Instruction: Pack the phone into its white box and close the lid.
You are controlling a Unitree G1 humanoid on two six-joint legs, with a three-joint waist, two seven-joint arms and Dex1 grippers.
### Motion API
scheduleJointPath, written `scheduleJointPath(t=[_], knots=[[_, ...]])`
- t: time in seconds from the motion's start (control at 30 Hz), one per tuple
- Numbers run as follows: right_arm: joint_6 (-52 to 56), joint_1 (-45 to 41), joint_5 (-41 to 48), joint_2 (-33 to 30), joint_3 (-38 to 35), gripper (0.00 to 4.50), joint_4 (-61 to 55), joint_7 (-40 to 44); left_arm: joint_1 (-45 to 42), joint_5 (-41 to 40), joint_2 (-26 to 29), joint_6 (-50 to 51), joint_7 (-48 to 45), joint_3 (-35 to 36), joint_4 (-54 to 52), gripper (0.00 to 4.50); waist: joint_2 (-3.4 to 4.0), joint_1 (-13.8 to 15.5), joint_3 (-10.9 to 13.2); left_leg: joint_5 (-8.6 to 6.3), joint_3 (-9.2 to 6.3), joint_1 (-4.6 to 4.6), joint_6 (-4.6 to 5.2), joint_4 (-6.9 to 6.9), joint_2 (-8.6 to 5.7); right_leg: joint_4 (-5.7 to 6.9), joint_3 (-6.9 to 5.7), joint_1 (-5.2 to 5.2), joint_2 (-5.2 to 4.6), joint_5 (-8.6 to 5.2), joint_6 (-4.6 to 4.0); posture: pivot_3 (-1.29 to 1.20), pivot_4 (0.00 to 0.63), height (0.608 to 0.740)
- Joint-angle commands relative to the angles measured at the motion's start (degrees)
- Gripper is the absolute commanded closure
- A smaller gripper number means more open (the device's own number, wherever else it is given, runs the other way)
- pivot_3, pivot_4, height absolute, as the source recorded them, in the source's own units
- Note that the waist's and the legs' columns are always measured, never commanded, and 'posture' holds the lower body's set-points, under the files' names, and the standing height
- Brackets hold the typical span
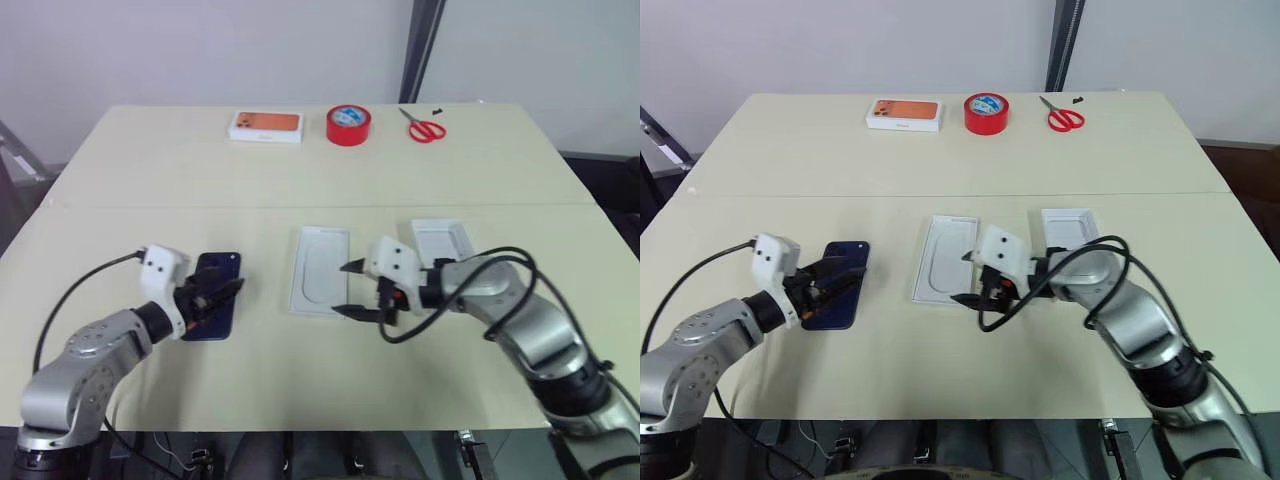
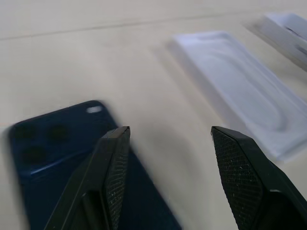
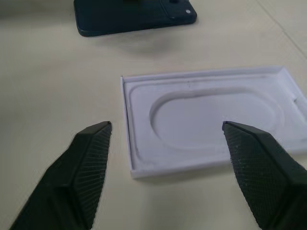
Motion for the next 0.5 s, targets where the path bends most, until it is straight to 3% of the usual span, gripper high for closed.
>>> scheduleJointPath(t=[0.03,0.1,0.27,0.5], knots=[[-0.08,-5.07,-2.01,5.84,2.87,1.12,4.12,-4.24,-0.25,-3.35,-0.28,3.57,3.97,6.70,0.31,1.66,-0.01,-0.18,0.00,0.00,0.00,-0.02,-0.01,0.02,0.01,0.03,0.00,-0.02,0.02,0.00,0.00,0.00,0.150,0.733],[0.93,-8.03,-3.08,10.06,5.18,1.72,7.77,-6.13,0.16,-4.26,-0.08,5.64,5.82,9.63,1.25,1.66,-0.02,-0.53,0.00,0.01,-0.01,-0.03,-0.01,0.05,0.01,0.03,0.00,-0.03,0.02,0.00,0.00,0.00,0.150,0.733],[-1.41,-12.72,-7.69,16.44,11.66,4.34,15.01,-8.30,-0.25,-6.88,-0.32,10.46,9.98,14.44,3.80,1.66,-0.06,-0.46,-0.02,0.01,-0.01,-0.04,-0.02,0.05,0.00,0.03,-0.01,-0.04,0.00,0.00,0.00,0.00,0.150,0.733],[-2.43,-17.35,-14.50,24.14,17.87,4.47,24.11,-12.56,-2.11,-10.55,-1.54,20.29,15.81,17.19,7.25,1.66,-0.12,-0.73,-0.07,0.04,-0.01,-0.05,-0.08,0.05,-0.02,0.12,-0.01,-0.13,-0.01,0.01,0.00,0.00,0.150,0.733]])
